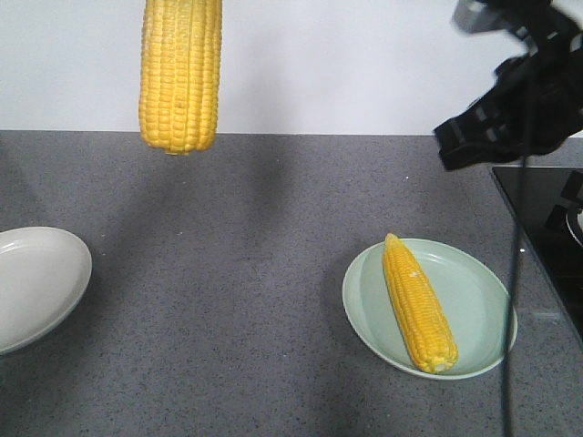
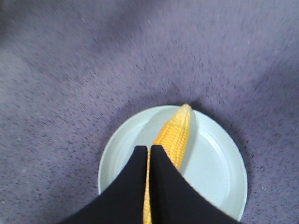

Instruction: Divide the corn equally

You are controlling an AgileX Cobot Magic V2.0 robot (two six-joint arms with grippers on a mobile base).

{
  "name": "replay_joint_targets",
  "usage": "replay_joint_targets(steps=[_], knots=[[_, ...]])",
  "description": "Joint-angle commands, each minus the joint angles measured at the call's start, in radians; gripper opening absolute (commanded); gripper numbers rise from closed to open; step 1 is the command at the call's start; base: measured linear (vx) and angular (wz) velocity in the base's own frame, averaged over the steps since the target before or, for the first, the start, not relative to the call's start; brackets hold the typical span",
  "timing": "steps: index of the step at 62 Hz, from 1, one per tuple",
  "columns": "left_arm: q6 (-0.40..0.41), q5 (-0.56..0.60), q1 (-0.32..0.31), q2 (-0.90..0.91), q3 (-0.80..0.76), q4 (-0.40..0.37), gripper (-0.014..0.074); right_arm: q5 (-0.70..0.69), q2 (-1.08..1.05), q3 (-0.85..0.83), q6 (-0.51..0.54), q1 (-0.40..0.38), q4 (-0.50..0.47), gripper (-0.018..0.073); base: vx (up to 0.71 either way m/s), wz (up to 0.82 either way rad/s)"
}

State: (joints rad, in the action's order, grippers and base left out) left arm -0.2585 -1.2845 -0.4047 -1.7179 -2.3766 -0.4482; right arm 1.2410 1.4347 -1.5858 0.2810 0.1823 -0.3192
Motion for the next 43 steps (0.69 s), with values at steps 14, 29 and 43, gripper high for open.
replay_joint_targets(steps=[14, 29, 43], knots=[[0.132, 0.033, -0.007, 0.053, -0.023, 0.365, -0.0006, -0.058, -0.192, -0.028, 0.043, -0.002, -0.018, -0.0008, 0.0, 0.0], [0.24, 0.033, 0.025, 0.126, 0.108, 0.725, -0.0006, -0.056, -0.227, -0.028, 0.062, -0.002, -0.01, -0.0008, 0.0, 0.0], [0.241, 0.033, 0.161, 0.243, 0.413, 0.775, -0.0006, -0.047, -0.227, -0.028, 0.062, -0.002, -0.008, -0.0008, 0.0, 0.0]])
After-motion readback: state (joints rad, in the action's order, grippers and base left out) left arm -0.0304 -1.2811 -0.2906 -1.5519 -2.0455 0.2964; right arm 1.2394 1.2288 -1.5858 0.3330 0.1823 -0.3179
